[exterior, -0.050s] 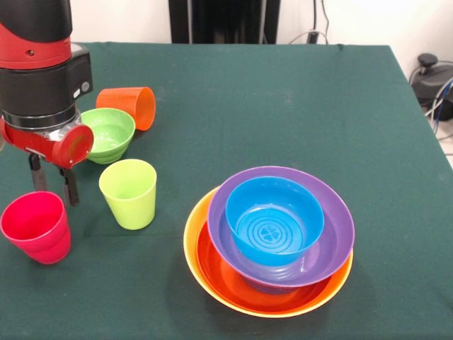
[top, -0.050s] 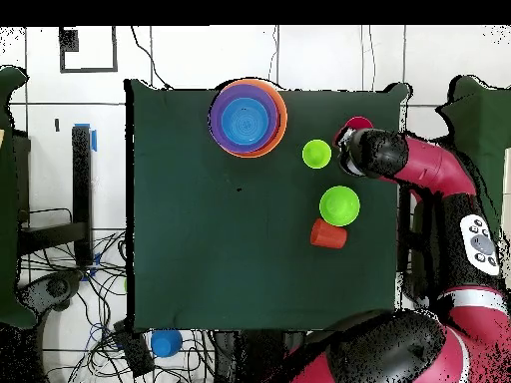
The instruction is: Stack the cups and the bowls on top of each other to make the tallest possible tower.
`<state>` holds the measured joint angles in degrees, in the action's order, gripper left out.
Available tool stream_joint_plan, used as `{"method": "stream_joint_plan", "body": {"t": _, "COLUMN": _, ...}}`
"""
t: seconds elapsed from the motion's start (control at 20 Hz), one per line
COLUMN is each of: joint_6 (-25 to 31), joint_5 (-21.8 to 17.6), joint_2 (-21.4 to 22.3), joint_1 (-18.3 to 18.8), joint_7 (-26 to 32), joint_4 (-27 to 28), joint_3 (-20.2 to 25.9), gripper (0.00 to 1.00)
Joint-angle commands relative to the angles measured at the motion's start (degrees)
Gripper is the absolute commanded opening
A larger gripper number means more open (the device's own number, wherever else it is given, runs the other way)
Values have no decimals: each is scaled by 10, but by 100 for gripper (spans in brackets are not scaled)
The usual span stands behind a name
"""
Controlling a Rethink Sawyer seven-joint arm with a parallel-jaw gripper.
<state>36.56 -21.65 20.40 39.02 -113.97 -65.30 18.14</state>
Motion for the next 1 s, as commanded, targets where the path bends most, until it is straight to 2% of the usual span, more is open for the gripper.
{"method": "stream_joint_plan", "body": {"t": 0.05, "joint_6": 53, "joint_5": -36, "joint_2": 10, "joint_1": 1, "joint_7": 155, "joint_4": -37, "joint_3": 40, "gripper": 100}}
{"method": "stream_joint_plan", "body": {"t": 0.75, "joint_6": 62, "joint_5": -37, "joint_2": 17, "joint_1": 5, "joint_7": 160, "joint_4": -29, "joint_3": 40, "gripper": 100}}
{"method": "stream_joint_plan", "body": {"t": 1.0, "joint_6": 90, "joint_5": -32, "joint_2": 25, "joint_1": 4, "joint_7": 169, "joint_4": -11, "joint_3": 41, "gripper": 100}}
